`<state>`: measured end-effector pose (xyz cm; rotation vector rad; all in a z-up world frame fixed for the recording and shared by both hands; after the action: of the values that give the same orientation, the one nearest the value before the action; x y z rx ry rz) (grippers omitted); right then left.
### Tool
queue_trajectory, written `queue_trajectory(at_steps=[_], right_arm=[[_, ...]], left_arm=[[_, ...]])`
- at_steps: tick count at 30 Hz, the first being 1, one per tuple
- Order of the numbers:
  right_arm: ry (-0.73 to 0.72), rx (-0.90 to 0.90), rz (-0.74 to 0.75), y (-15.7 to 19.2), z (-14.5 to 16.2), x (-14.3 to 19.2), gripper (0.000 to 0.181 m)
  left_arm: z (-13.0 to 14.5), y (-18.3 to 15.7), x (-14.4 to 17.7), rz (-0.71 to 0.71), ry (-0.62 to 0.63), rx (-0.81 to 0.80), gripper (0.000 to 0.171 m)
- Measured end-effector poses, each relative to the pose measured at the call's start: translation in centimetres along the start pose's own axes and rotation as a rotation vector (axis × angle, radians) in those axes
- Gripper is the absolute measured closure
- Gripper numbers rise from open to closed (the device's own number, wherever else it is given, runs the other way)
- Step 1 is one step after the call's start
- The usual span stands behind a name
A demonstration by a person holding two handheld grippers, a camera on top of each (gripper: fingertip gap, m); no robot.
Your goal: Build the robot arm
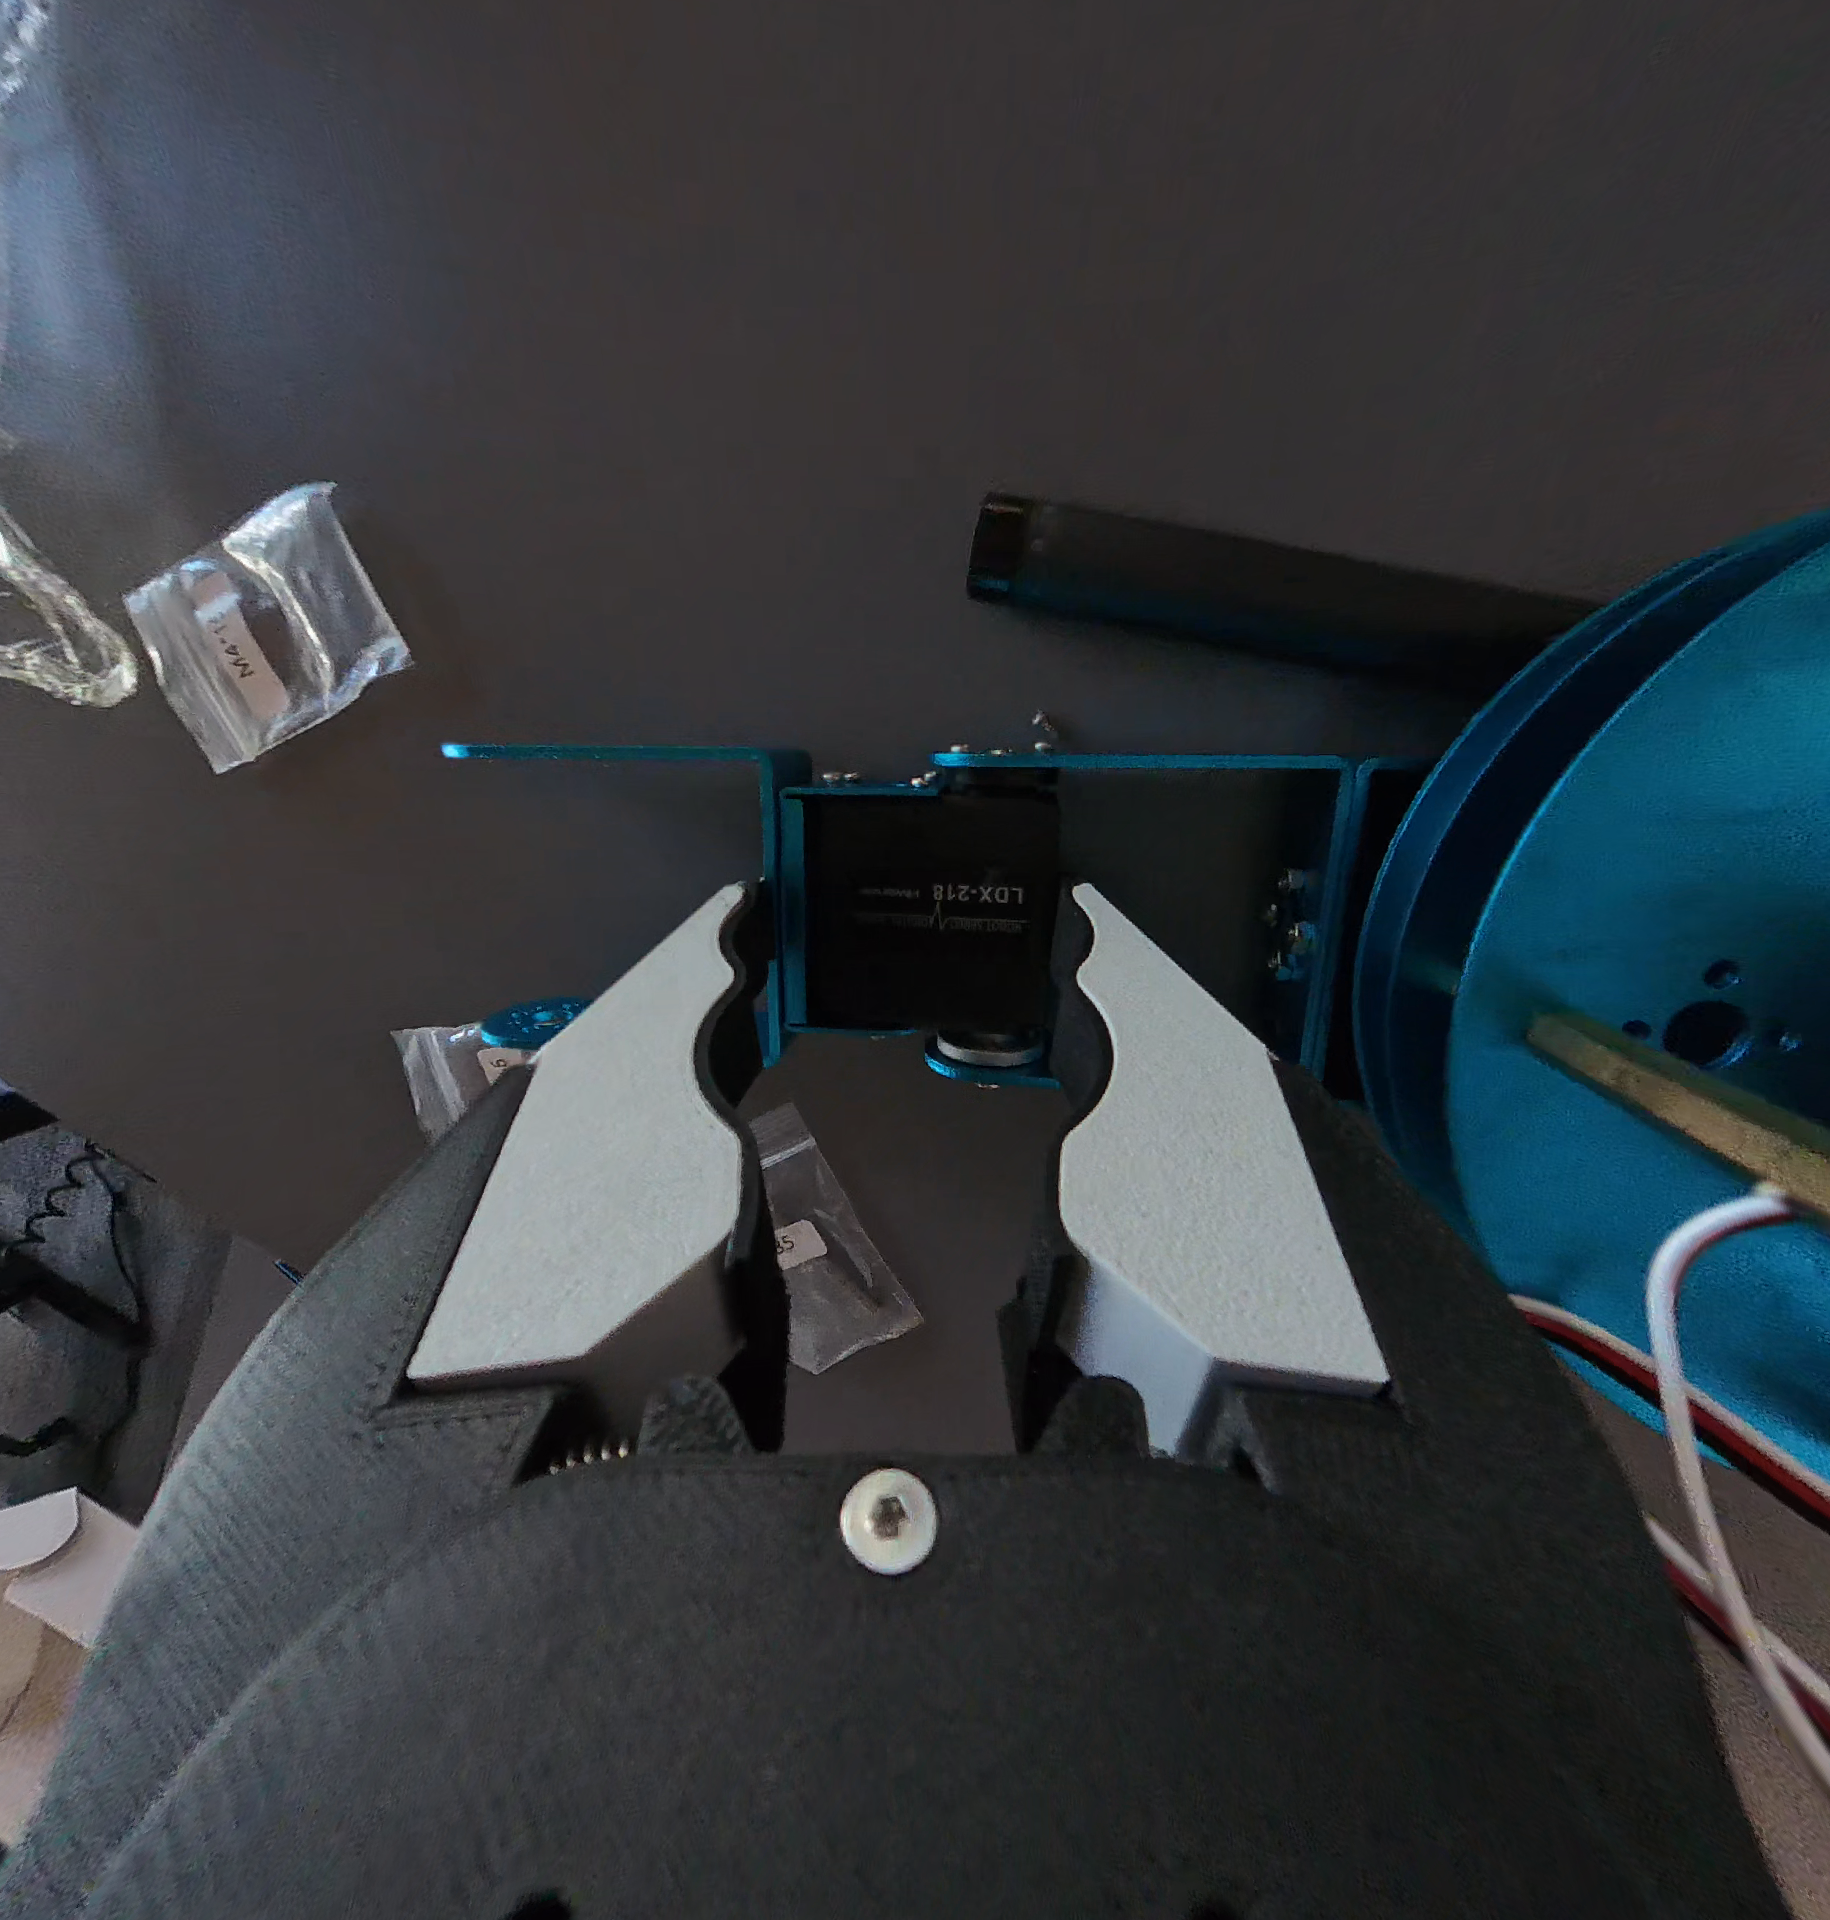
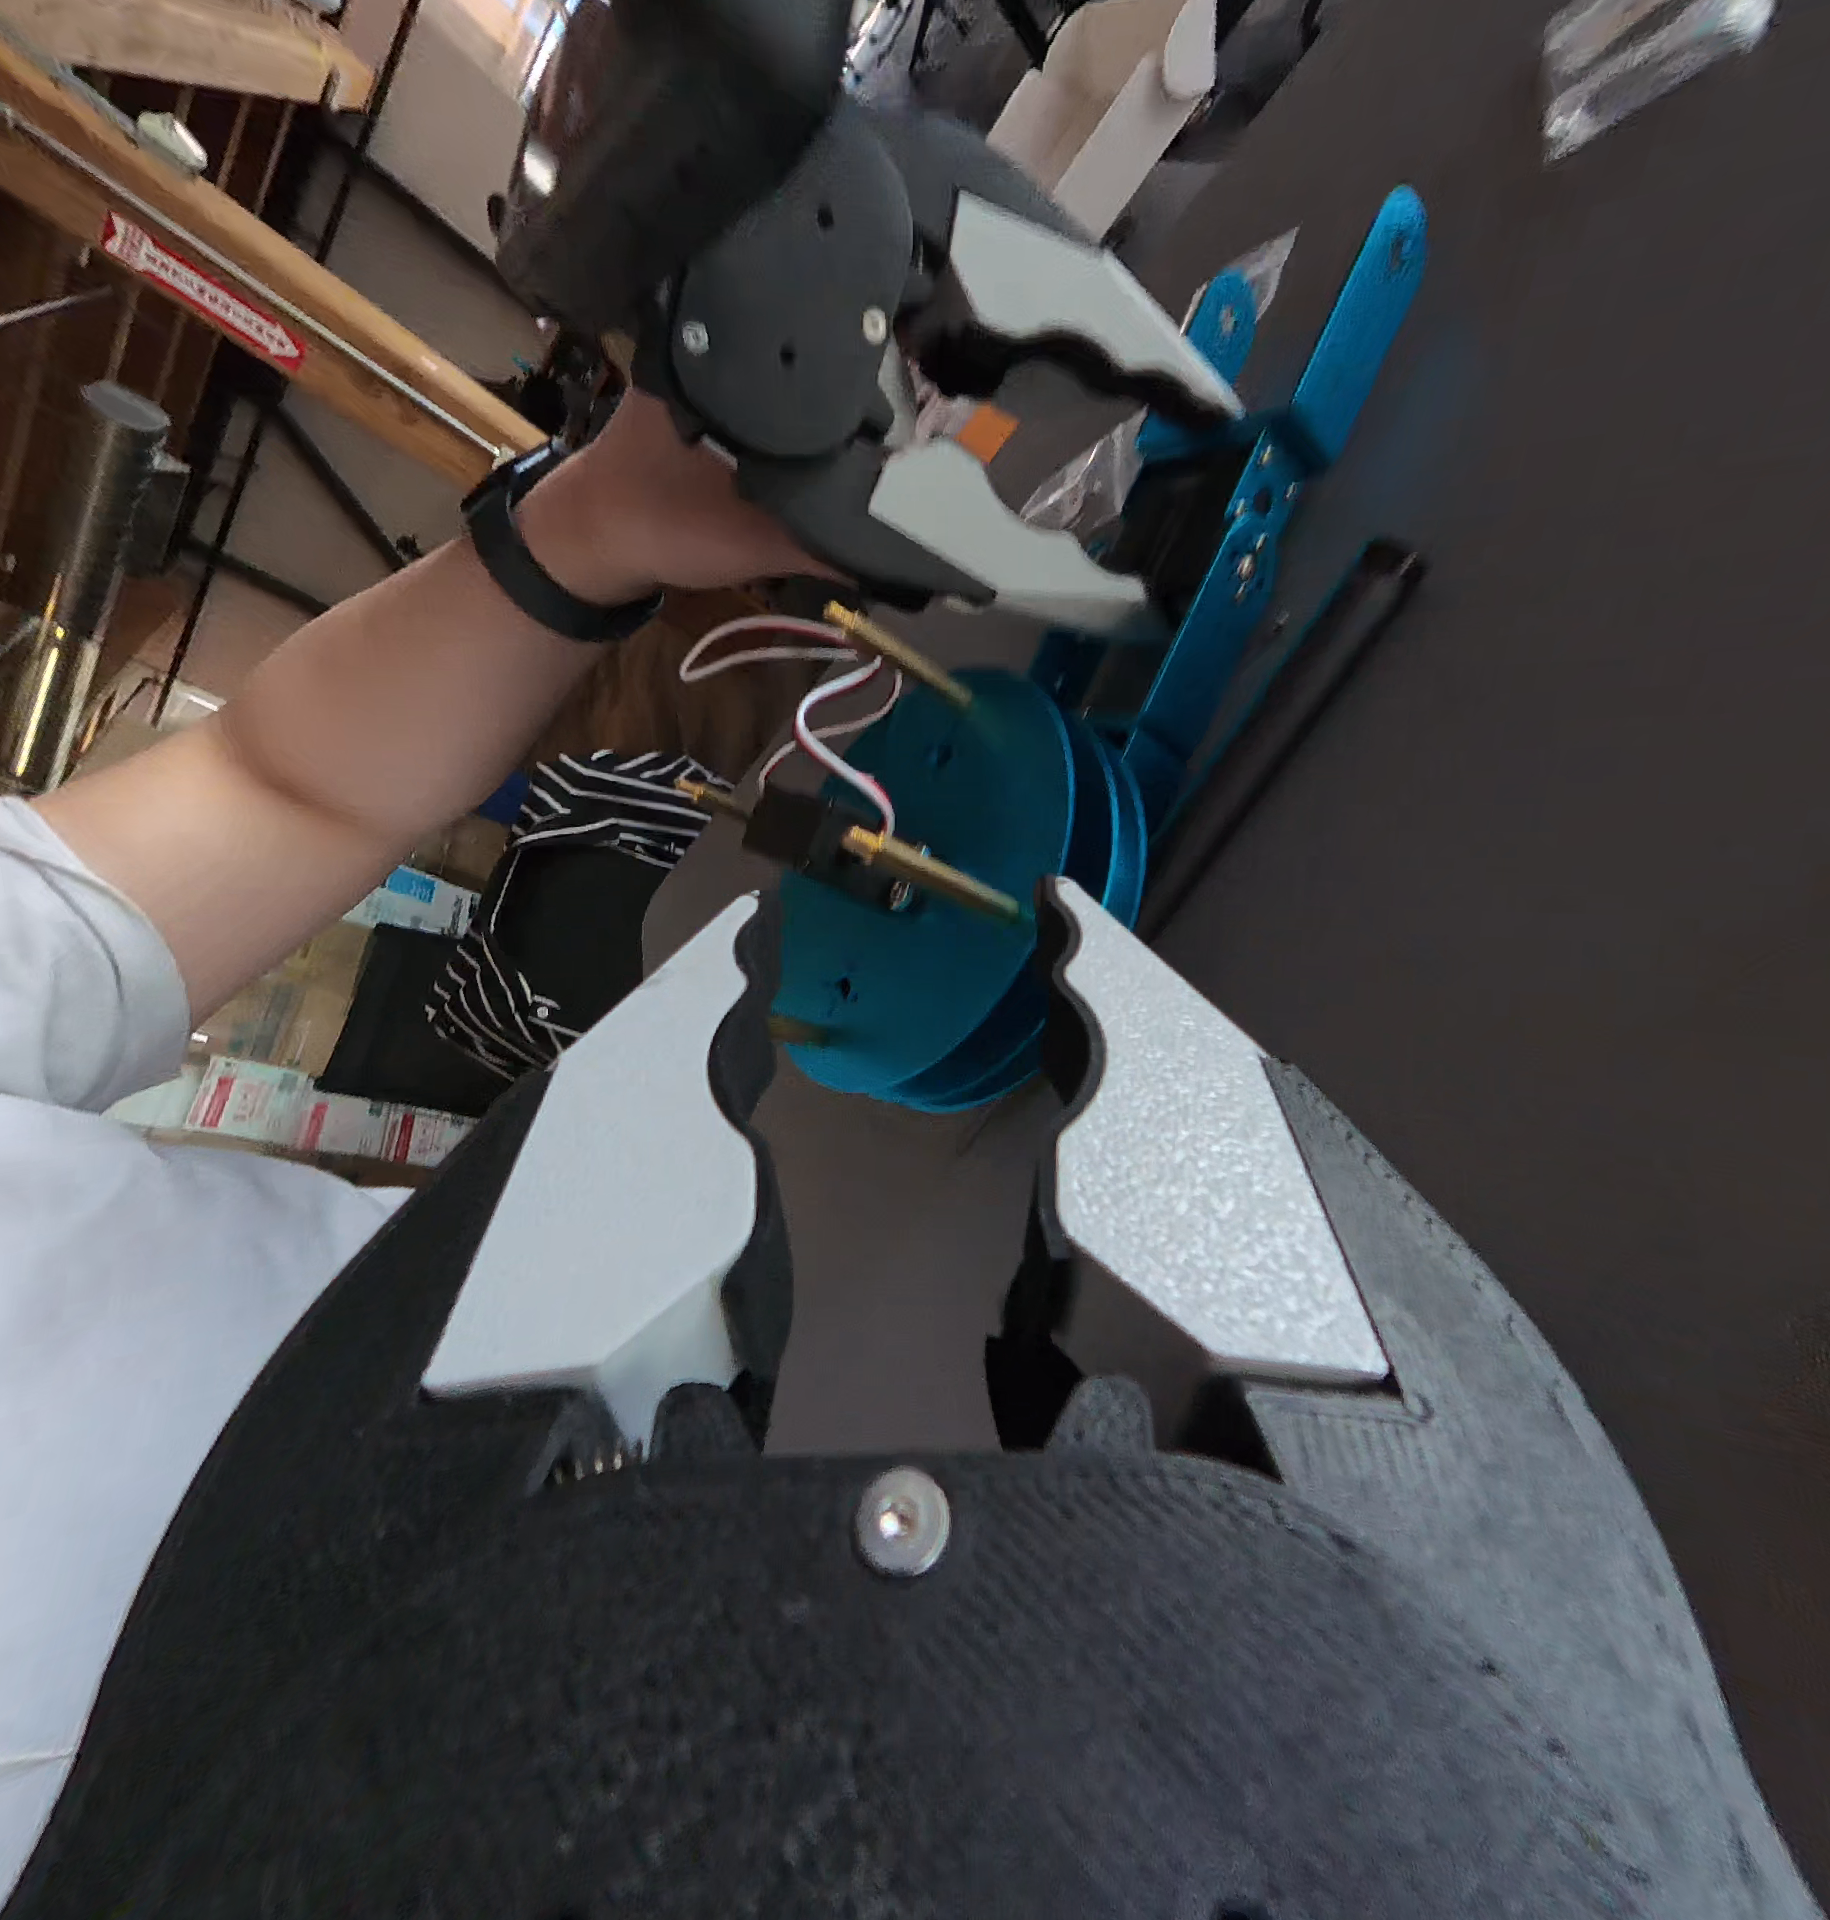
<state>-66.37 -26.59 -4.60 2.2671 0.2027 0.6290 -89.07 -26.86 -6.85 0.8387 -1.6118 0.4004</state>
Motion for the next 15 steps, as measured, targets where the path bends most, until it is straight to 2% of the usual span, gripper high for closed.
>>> queue_trajectory(at_steps=[4, 7, 12, 14, 15], right_arm=[[0.070, -0.002, 0.016, 0.1, 2.1, -1.4, 0.128], [0.055, -0.072, -0.005, -0.1, 2.4, -1.0, 0.141], [0.132, -0.152, -0.054, -0.8, 2.9, -1.4, 0.141], [0.147, -0.198, -0.057, -1.4, 2.9, -1.6, 0.156], [0.145, -0.225, -0.077, -1.6, 2.8, -1.6, 0.156]], left_arm=[[1.4, -0.9, 0.7, -0.054, -0.077, 0.039, 0.117], [2.4, -1.7, 0.9, -0.056, -0.134, 0.082, 0.117], [3.1, -2.7, 1.7, -0.085, -0.211, 0.111, 0.117], [3.2, -2.9, 1.8, -0.091, -0.238, 0.107, 0.117], [3.2, -3.0, 1.8, -0.101, -0.243, 0.095, 0.117]])
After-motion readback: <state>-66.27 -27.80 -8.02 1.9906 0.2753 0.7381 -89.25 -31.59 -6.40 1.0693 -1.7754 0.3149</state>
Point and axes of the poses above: each gripper's, where its closed fingertips meet, x back along the fingers, z out of its underside, y = z × x across the jaws, the point moved 10 cm from there along x, back along the fingers, and after that the axes turned 5 degrees about y, right-handed, at the moved point
